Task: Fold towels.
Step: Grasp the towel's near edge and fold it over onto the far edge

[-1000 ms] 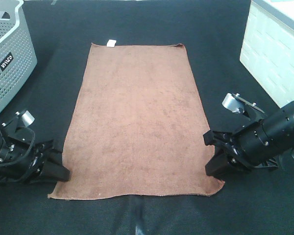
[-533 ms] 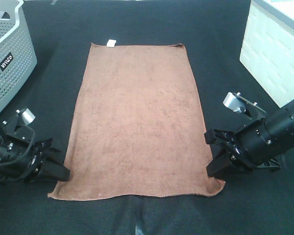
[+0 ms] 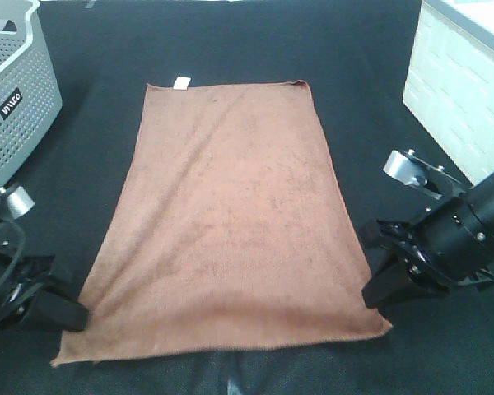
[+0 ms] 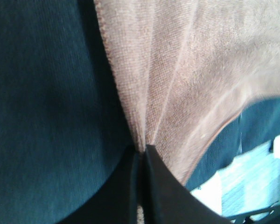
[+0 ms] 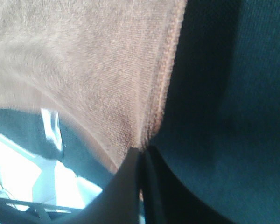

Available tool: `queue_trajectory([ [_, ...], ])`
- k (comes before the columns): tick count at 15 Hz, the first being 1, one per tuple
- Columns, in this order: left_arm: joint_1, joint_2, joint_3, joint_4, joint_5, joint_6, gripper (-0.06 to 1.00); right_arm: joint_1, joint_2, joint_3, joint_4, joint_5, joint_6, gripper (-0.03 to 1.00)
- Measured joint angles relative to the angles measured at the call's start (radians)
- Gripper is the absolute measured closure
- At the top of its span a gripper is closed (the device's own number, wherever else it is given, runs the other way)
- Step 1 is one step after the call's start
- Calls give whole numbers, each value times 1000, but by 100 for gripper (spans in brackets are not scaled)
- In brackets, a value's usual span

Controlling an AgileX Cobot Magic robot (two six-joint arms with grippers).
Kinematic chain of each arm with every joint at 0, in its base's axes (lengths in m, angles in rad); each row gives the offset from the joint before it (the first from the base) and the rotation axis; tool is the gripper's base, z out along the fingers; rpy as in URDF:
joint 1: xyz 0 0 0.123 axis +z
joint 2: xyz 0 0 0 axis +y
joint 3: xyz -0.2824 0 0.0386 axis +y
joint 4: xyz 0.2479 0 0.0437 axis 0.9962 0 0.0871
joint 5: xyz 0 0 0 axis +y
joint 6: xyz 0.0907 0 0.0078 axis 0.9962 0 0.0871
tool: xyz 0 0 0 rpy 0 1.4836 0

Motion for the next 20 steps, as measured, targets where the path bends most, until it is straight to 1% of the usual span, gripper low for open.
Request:
queue_trajectory([
  [3,0,-90,45,92,9,-92,94,0,-68,73,-3,22,0,97],
  [5,0,-125,92,111,13,-120,94,0,-123,146,1,24,0,97],
  [7,0,-159,147,115,21,-127,94,0,-177,233,12,25,0,97],
  [10,0,-181,165,112,27,-132,94,0,-197,262,16,25,0,97],
  [12,0,-185,166,79,24,-134,94,0,-197,261,17,18,0,97],
  [15,0,-180,100,61,-24,-141,94,0,-191,157,16,12,-1,97],
  [17,0,-141,14,60,-40,-153,94,0,-159,47,13,15,6,97],
  [19,0,-76,-100,71,-40,-163,94,0,-82,-92,-24,25,37,97],
  [20,0,-38,-160,85,-40,-189,94,0,-39,-162,-45,31,58,97],
])
